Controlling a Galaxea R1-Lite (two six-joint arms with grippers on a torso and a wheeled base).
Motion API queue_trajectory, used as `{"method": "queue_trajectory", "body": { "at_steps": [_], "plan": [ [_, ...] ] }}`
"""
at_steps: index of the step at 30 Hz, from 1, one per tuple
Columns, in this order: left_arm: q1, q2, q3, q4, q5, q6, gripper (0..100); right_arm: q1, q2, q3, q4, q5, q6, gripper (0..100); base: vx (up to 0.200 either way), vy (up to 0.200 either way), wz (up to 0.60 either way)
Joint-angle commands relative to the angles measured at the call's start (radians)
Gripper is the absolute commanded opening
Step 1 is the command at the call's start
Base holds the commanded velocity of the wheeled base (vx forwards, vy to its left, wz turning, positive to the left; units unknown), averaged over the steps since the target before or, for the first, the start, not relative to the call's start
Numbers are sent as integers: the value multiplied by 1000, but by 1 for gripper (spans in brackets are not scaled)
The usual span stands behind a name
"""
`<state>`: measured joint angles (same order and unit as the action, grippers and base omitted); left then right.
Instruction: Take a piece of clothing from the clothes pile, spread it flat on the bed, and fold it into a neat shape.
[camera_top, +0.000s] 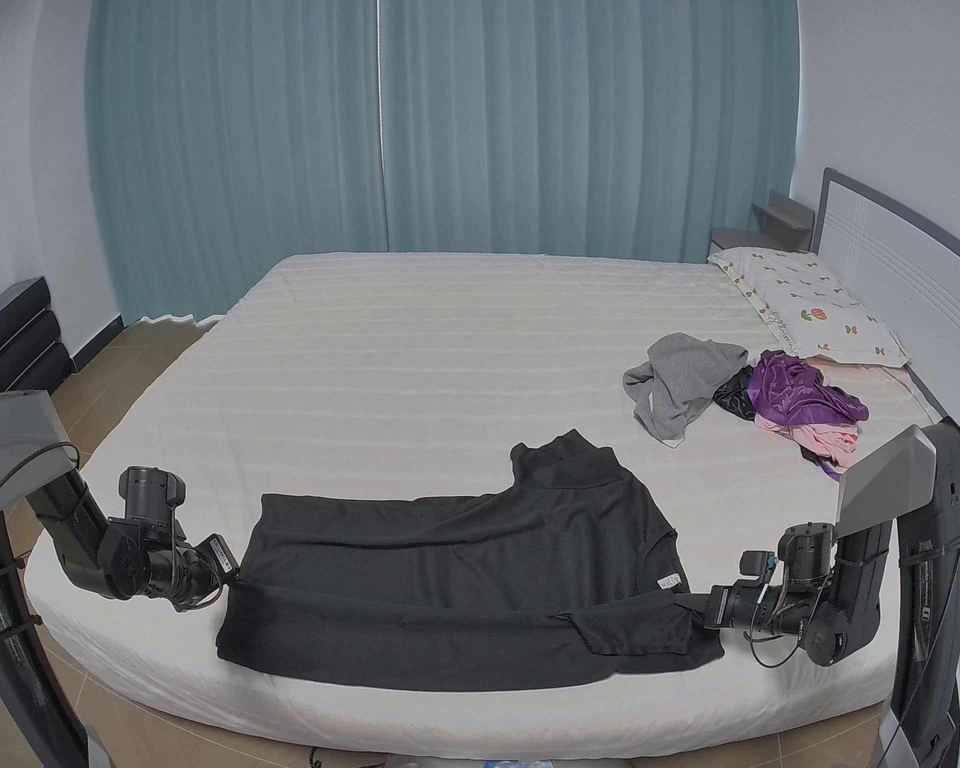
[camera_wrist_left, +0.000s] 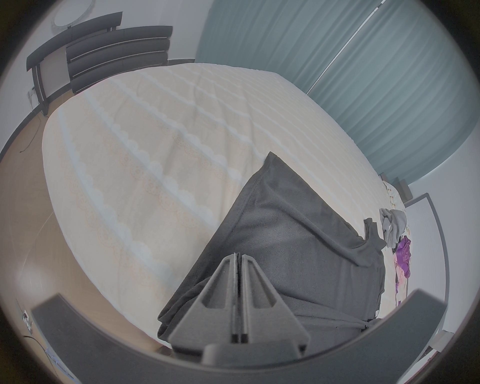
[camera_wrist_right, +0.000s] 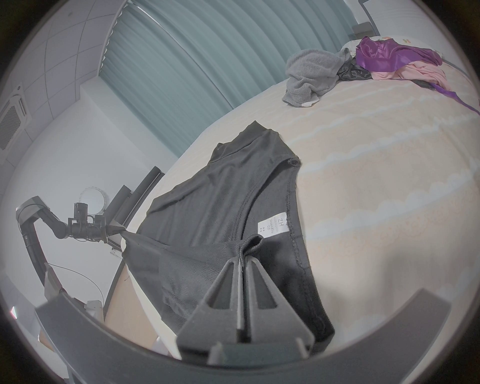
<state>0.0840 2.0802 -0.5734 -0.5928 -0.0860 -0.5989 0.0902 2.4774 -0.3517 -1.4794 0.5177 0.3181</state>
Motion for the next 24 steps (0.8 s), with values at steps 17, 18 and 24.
{"method": "queue_trajectory", "body": {
  "at_steps": [17, 18, 24],
  "plan": [
    [3, -173, 106, 10, 9, 16, 0, -10, -207, 137, -50, 56, 18, 0, 0, 0, 0],
    [3, -196, 118, 10, 8, 16, 0, -17, -239, 143, -42, 55, 18, 0, 0, 0, 0],
    [8, -264, 168, 10, 11, 14, 0, -17, -302, 266, -62, 56, 16, 0, 0, 0, 0]
  ]
}}
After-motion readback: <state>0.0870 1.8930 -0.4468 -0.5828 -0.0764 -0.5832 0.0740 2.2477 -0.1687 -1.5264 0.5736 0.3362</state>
